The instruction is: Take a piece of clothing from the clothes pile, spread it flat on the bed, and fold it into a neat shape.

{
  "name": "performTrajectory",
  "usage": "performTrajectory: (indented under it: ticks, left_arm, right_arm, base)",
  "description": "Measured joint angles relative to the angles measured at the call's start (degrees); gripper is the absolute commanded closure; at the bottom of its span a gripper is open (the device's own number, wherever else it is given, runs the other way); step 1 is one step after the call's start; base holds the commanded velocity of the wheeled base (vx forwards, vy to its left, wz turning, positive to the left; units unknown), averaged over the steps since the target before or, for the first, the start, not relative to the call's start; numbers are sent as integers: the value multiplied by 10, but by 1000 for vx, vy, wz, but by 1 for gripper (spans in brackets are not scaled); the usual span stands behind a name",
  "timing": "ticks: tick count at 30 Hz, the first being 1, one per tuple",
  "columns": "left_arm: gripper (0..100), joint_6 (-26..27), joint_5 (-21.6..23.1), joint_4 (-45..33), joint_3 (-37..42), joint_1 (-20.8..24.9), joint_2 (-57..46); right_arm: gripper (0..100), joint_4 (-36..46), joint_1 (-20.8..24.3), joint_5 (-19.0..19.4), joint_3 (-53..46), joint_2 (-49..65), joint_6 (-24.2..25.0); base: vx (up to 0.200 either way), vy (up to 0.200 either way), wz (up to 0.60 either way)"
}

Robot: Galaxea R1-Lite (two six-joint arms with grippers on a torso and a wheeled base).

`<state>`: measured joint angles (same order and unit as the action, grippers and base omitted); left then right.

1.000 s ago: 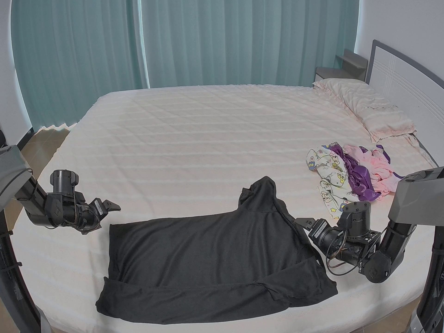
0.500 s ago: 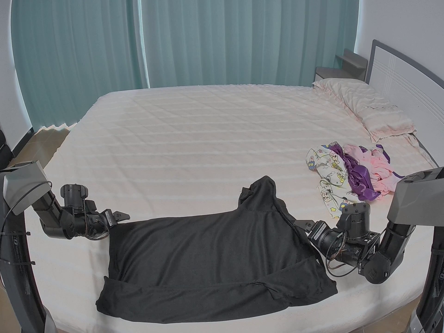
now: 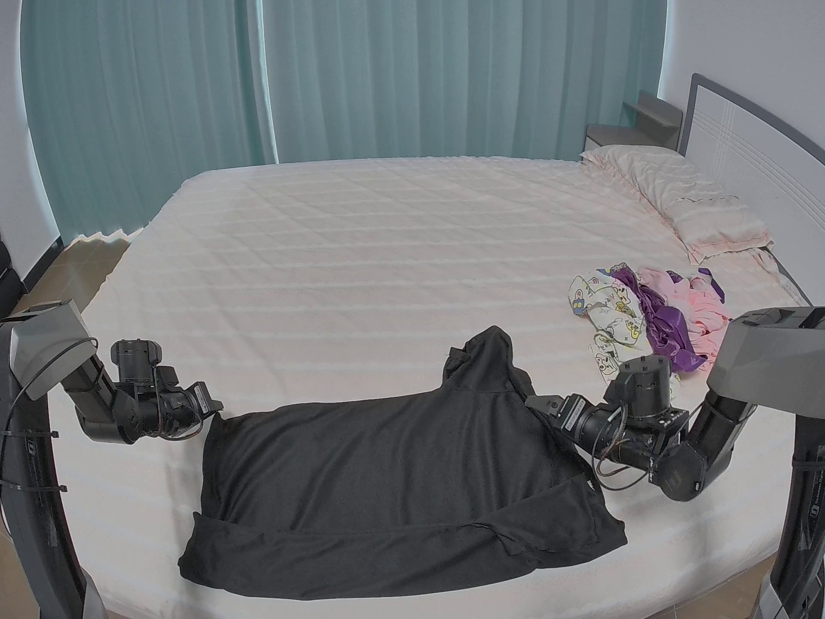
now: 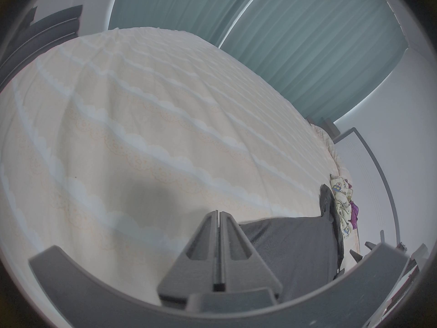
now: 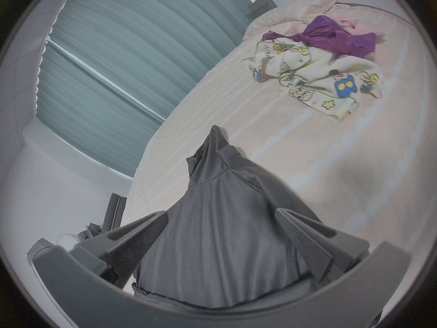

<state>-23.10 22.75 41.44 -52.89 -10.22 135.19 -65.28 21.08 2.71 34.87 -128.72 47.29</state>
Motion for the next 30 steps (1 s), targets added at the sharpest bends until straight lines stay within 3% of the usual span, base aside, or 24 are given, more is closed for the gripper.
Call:
performTrajectory:
  ticks: [8, 14, 21, 22, 30]
  left_arm:
    - [100, -22, -4, 23, 12, -15, -8]
    - [100, -48, -13, 69, 22, -35, -15]
    - [100, -63, -5, 93, 40, -46, -15]
    - [0, -63, 1, 93, 42, -47, -15]
    - [0, -54, 59, 97, 55, -47, -15]
  right_arm:
    - [0, 170, -19, 32, 197, -24, -46]
    - [0, 275, -38, 44, 344, -73, -115]
    - [0, 320, -48, 47, 412, -114, -139]
    - [0, 320, -49, 47, 415, -118, -139]
    - [0, 321, -50, 46, 423, -132, -144]
  base:
    - [0, 0, 0]
    - [0, 0, 0]
    - [0, 0, 0]
    - [0, 0, 0]
    - [0, 0, 0]
